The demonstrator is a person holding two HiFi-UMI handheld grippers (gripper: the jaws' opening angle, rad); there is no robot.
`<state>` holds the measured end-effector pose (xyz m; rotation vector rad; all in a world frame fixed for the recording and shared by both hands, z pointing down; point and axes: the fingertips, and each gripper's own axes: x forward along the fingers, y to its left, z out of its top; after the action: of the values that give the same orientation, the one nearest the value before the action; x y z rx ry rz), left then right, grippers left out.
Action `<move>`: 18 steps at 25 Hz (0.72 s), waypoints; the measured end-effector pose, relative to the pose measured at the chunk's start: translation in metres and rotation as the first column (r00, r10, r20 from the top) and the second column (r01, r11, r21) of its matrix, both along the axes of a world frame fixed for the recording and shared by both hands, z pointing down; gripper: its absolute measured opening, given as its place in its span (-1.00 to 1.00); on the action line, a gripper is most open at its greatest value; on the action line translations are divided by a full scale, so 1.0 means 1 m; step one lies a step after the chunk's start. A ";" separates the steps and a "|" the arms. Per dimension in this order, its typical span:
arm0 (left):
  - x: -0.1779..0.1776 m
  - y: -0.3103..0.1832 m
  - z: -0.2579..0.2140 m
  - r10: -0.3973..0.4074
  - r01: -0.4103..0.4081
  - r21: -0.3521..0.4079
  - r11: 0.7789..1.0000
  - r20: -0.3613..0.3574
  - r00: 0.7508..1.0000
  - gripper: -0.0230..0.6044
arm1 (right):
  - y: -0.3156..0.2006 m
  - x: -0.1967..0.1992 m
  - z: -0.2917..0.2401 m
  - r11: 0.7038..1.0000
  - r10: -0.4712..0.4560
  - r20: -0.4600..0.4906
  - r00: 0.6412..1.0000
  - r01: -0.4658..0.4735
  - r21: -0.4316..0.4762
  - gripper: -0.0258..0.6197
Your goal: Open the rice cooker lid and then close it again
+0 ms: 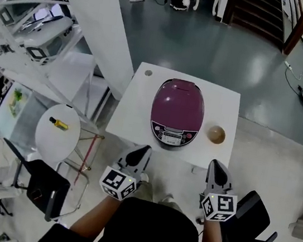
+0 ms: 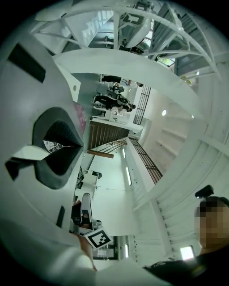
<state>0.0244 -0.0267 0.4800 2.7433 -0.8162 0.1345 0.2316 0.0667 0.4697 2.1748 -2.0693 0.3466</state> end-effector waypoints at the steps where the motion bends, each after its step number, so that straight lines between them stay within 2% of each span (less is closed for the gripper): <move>1: 0.000 0.005 -0.001 -0.010 0.010 0.003 1.000 0.002 1.000 -0.92 | 0.005 0.001 0.000 1.000 -0.004 -0.002 1.000 0.004 0.000 -0.92; 8: 0.007 0.039 -0.007 -0.057 0.056 0.044 0.997 0.007 0.998 -0.92 | 0.036 0.010 -0.001 0.999 -0.027 -0.009 1.000 0.027 0.021 -0.92; 12: 0.016 0.058 0.000 -0.040 0.039 0.028 0.999 0.023 0.999 -0.91 | 0.053 0.015 0.003 1.000 -0.025 -0.017 1.000 0.025 0.016 -0.92; 18: 0.020 0.084 -0.004 -0.045 0.044 0.049 0.998 0.019 0.999 -0.91 | 0.074 0.017 0.007 0.999 -0.036 -0.021 0.999 0.036 0.016 -0.92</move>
<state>0.0447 0.0575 0.4763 2.7710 -0.8966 0.1351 0.2490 0.1410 0.4763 2.1376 -2.1053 0.3034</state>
